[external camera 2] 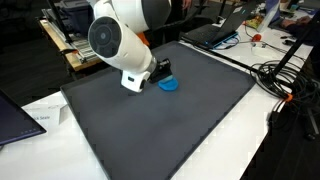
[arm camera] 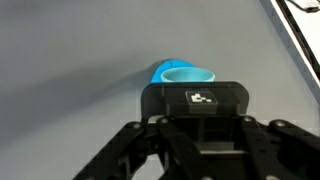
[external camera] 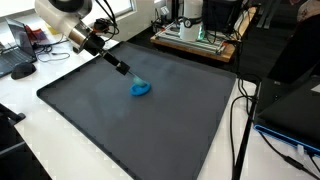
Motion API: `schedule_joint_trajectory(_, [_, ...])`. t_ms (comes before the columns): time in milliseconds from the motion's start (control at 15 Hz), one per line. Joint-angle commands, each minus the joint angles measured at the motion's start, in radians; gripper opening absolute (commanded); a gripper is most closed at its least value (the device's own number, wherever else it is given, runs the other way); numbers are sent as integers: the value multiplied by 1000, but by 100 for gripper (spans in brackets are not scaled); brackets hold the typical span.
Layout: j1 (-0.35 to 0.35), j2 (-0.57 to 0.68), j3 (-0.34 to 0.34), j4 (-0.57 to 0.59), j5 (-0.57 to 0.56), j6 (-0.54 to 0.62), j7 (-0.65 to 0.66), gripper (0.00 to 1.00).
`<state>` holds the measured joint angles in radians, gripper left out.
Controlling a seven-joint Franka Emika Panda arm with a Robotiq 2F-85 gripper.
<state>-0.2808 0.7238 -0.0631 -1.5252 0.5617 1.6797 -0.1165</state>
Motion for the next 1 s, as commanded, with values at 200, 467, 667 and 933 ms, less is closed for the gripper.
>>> schedule_joint_trajectory(200, [-13, 47, -43, -2, -74, 115, -55, 22])
schedule_joint_trajectory(467, [-26, 47, -45, -10, -66, 132, -67, 22])
schedule_joint_trajectory(667, [-35, 49, -44, -11, -61, 135, -72, 22])
schedule_joint_trajectory(933, [-50, 29, -29, -19, -50, 87, -96, 22])
